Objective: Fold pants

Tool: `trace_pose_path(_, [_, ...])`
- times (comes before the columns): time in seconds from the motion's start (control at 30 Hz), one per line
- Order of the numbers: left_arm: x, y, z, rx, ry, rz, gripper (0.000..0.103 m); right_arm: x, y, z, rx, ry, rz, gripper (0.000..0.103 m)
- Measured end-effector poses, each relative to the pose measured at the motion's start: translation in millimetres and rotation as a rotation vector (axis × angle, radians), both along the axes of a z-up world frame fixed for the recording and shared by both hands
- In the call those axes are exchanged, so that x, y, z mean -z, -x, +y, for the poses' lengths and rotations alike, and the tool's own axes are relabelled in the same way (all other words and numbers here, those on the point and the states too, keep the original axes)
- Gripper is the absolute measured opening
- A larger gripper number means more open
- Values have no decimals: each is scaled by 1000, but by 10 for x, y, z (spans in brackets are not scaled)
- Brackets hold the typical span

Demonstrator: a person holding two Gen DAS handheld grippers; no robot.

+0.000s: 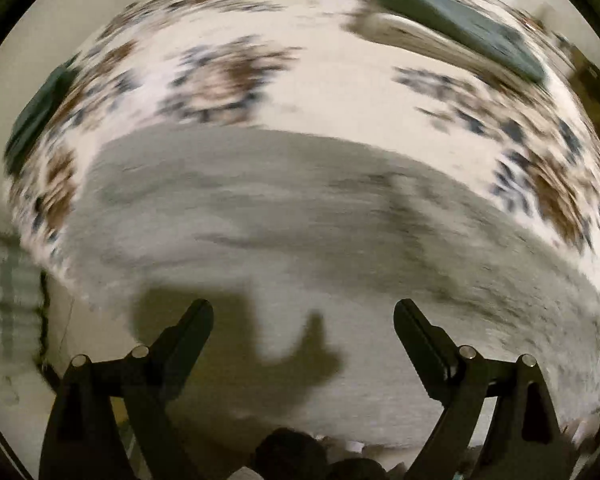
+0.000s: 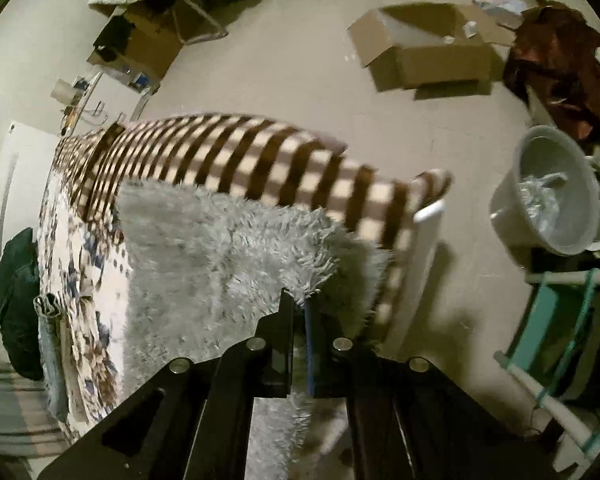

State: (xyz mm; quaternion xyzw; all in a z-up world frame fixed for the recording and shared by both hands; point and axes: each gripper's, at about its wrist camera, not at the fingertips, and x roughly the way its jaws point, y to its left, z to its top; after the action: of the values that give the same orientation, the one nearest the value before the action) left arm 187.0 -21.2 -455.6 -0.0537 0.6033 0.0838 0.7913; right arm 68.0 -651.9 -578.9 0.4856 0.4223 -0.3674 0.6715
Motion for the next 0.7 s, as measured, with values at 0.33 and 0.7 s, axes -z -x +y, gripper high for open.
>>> trace_pose_path(0.33, [245,-381,-855,178,11,40,92,-128,-106,-112,-143,-35,122,49])
trace_pose_path(0.7, [611,-868,-1171,206,-76,38,92,79,-1731,-190,-535,66,177,19])
